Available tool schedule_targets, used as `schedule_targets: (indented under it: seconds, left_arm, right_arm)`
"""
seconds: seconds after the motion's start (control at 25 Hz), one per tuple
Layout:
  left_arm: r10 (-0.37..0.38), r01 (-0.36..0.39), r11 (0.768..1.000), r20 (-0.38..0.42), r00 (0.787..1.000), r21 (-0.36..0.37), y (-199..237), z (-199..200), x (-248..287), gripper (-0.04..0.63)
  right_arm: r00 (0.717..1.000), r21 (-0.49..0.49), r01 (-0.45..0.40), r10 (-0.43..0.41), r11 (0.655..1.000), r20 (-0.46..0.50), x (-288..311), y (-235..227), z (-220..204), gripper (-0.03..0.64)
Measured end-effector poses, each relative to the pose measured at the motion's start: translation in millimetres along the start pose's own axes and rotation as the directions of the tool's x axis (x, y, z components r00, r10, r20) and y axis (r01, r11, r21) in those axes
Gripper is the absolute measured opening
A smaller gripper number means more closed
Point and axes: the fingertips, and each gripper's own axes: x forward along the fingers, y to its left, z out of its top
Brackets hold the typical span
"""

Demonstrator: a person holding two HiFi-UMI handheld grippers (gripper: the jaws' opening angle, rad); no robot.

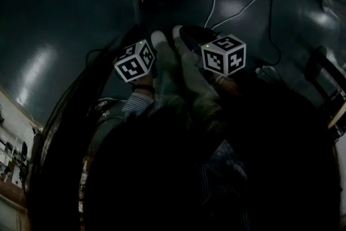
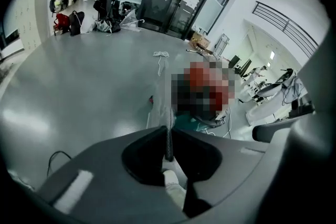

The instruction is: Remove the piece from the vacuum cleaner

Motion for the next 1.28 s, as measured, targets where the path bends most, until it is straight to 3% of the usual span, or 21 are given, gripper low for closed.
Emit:
schedule_targets:
  seconds: [0.24,0.36,0.52,0.8,1.08,1.28]
  left_arm:
    - [-0.012,0.014,0.998,0.026,1.000,-0.060,-0.7,10.6,-19.2,0.028]
    - [-0.041,0.050,0.992,0.076,0.996,-0.112,-12.9,18.8,-32.4,0.028]
    - [-0.071,0.086,0.990,0.125,0.990,-0.115,-33.7,34.1,-63.5,0.028]
    - [-0.102,0.116,0.990,0.158,0.982,-0.083,-65.6,66.5,-153.2,0.028]
    - [-0.149,0.139,0.988,0.206,0.967,0.062,-104.6,108.4,-247.5,0.028]
    - [-0.193,0.182,0.981,0.253,0.948,0.068,-128.1,124.3,-297.8,0.028]
  right_arm:
    - [1.000,-0.022,0.004,-0.004,1.000,0.026,-4.2,9.8,15.5,0.002]
    - [0.999,-0.024,0.009,-0.007,1.000,0.052,-8.0,16.3,26.3,0.002]
    - [0.997,-0.055,0.009,-0.004,0.998,0.083,-23.6,34.2,48.3,0.002]
    - [0.993,-0.156,-0.024,0.042,0.987,0.113,-83.5,95.3,81.8,0.002]
    - [0.978,-0.194,-0.082,0.116,0.978,0.171,-140.8,161.7,106.5,0.002]
    - [0.962,-0.263,-0.123,0.180,0.957,0.206,-176.7,208.1,121.9,0.002]
